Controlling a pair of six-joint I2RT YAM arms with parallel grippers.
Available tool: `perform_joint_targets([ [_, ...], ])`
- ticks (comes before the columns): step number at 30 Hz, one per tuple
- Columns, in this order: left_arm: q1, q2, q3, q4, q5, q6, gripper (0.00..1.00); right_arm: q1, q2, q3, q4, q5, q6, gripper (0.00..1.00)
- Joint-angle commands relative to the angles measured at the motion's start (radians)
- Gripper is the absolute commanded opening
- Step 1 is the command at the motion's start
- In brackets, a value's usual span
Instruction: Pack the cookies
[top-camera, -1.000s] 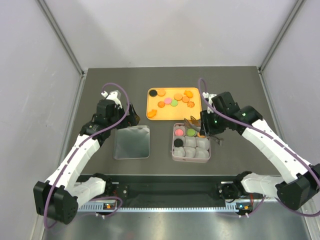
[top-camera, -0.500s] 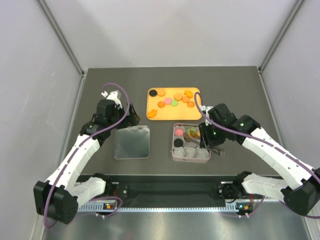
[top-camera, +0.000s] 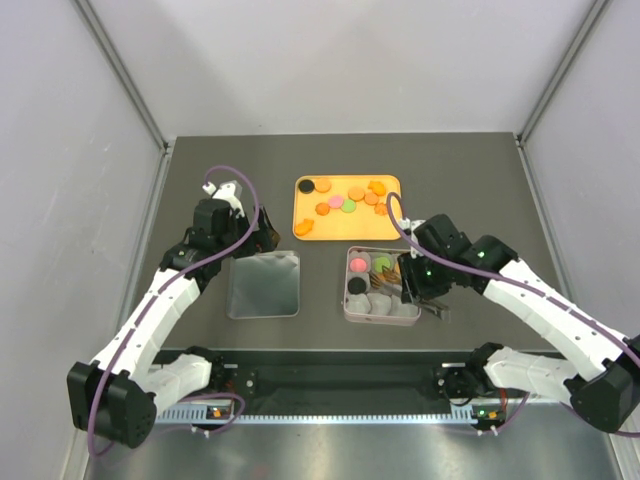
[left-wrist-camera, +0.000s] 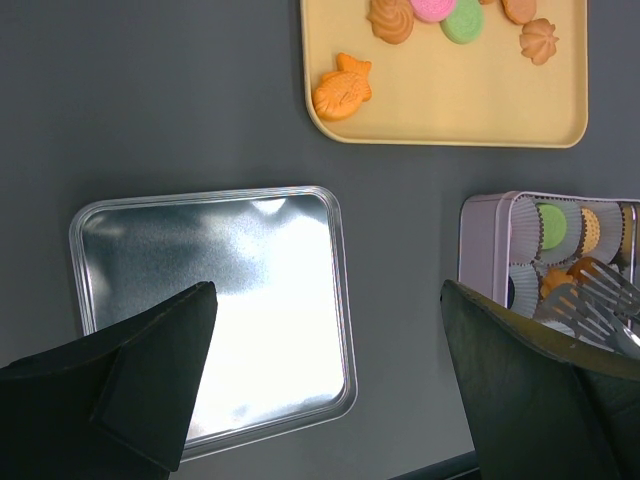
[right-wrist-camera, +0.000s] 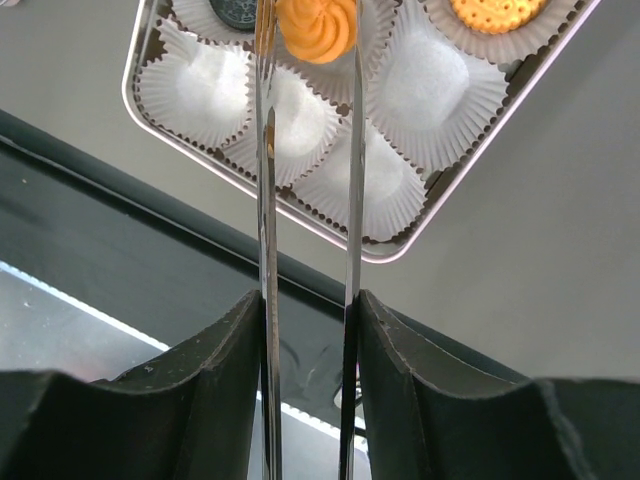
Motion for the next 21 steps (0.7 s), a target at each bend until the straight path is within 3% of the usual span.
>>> perform_joint_targets([
  [1,0.005,-0.002,0.006,0.020,-0.001,0.006,0.98,0.014,-0.032,-0.003,0.000,0.029,0.009,0.40],
  [21,0.005,0.005,0.006,0.020,0.003,0.006,0.98,0.016,-0.055,-0.024,-0.003,0.034,0.018,0.43],
])
